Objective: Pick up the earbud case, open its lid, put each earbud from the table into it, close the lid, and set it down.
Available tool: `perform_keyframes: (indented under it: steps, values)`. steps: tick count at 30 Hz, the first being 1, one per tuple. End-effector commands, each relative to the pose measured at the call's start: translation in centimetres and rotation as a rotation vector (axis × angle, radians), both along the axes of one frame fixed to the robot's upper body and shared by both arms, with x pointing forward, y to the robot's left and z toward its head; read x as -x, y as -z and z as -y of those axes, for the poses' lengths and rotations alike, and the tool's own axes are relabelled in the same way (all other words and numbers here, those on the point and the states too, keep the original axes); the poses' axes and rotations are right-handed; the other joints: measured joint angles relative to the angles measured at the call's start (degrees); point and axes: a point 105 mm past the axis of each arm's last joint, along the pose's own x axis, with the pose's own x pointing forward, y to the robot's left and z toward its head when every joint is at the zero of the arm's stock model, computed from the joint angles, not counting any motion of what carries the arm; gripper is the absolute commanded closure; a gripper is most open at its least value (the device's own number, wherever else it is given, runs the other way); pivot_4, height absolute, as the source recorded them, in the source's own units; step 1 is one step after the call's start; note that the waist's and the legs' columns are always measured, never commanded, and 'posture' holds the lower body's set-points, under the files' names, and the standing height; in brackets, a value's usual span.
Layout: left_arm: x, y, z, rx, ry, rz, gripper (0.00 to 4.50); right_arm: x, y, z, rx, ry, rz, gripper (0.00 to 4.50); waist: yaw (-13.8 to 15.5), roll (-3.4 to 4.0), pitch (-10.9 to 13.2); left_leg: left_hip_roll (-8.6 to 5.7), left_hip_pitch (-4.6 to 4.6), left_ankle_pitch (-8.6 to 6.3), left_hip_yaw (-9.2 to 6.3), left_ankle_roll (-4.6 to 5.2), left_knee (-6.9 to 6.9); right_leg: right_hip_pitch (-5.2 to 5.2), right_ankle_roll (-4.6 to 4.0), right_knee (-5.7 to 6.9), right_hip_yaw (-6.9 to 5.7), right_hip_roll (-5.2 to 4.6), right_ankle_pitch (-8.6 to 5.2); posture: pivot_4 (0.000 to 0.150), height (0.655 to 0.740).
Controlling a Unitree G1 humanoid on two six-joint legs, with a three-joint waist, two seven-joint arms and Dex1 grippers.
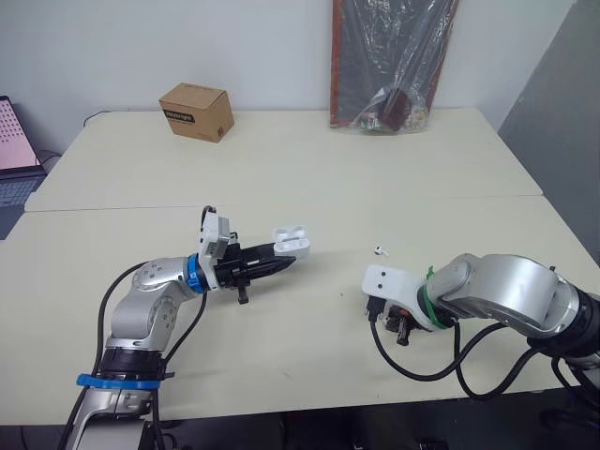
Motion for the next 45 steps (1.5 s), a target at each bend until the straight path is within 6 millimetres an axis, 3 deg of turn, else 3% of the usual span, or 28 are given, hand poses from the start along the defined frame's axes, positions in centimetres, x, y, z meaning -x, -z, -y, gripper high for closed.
perform_keyframes:
  steps: [1, 6, 14, 33, 37, 45]
  values:
    - [0.1, -1.1, -0.1, 0.005, -0.001, 0.055, 3.75, -1.5, -1.8, -0.6, -0.132, -0.014, 0.14, 4.1, 0.0, 0.0, 0.0, -0.01, -0.01, 0.0, 0.01, 0.0, 0.0, 0.0, 0.01, -0.01, 0.01, 0.0, 0.0, 0.15, 0.74]
    - [-0.2, -1.1, -0.2, 0.008, -0.004, 0.066, 3.75, -2.7, -3.0, -2.0, -0.381, -0.051, 0.318, 4.1, 0.0, 0.0, 0.0, -0.01, -0.05, 0.0, 0.04, 0.0, -0.07, -0.04, 0.01, -0.05, 0.02, 0.0, -0.01, 0.15, 0.74]
    - [-0.5, -1.2, 0.0, 0.018, -0.009, 0.085, 3.75, -2.7, -1.9, -2.8, -0.552, -0.035, 0.424, 4.1, 0.0, -0.01, 0.0, -0.01, -0.04, 0.0, 0.05, 0.0, -0.06, -0.03, 0.01, -0.02, 0.05, 0.02, 0.0, 0.15, 0.74]
    - [-0.6, -1.2, -0.2, 0.019, -0.011, 0.097, 3.75, -3.6, -0.8, -3.6, -0.576, -0.052, 0.574, 4.1, 0.0, 0.0, 0.0, -0.02, -0.02, 0.0, 0.06, 0.0, -0.03, -0.02, 0.01, 0.0, 0.09, 0.03, 0.02, 0.15, 0.74]
    - [-0.7, -1.0, -0.1, 0.018, -0.011, 0.098, 3.75, -3.4, -1.8, -3.9, -0.608, -0.071, 0.58, 4.1, 0.0, 0.0, 0.0, -0.02, -0.02, 0.0, 0.06, 0.0, -0.03, -0.01, 0.01, 0.01, 0.08, 0.03, 0.02, 0.15, 0.74]
    - [-1.3, -0.8, 0.0, 0.013, -0.006, 0.108, 3.75, -1.3, -8.4, -5.1, -0.998, -0.031, 0.44, 4.1, 0.0, 0.0, 0.0, 0.0, -0.01, 0.0, 0.0, 0.0, -0.03, 0.0, 0.0, 0.04, 0.05, 0.04, 0.02, 0.15, 0.74]
